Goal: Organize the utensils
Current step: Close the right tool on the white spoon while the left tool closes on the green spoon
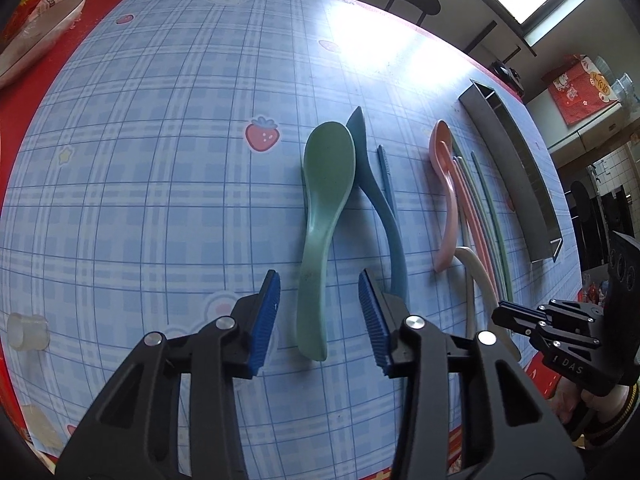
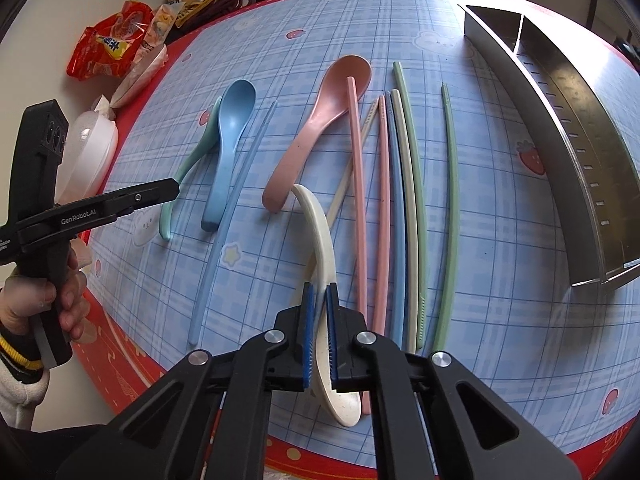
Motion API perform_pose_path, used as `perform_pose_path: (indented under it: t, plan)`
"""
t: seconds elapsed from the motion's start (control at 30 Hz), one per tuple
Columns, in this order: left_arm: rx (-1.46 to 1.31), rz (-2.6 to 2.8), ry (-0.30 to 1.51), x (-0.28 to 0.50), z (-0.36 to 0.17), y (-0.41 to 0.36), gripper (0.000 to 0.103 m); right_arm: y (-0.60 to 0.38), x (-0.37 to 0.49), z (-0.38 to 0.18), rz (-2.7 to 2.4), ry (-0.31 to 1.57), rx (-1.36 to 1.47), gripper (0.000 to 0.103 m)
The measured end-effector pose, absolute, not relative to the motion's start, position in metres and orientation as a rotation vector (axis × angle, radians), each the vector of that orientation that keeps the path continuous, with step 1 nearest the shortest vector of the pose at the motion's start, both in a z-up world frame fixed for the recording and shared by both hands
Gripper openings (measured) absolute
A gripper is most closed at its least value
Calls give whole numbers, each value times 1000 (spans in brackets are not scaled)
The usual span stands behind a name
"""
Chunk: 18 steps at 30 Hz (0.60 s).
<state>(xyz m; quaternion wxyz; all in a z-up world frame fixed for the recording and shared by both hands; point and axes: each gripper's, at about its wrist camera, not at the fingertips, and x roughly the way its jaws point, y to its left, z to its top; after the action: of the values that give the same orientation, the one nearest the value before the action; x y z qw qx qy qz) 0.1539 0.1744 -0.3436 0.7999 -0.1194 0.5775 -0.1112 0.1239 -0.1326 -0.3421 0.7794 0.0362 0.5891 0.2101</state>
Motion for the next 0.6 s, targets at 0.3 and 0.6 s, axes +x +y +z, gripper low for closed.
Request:
perform_pose_path:
  t: [0.3, 0.6]
  plan:
    - [-199, -204, 1242, 166, -355, 166, 22, -132, 135, -351, 418, 1292, 97, 7]
    - [-203, -197, 1241, 150, -357, 165, 16, -133, 132, -357, 438, 1323, 169, 7]
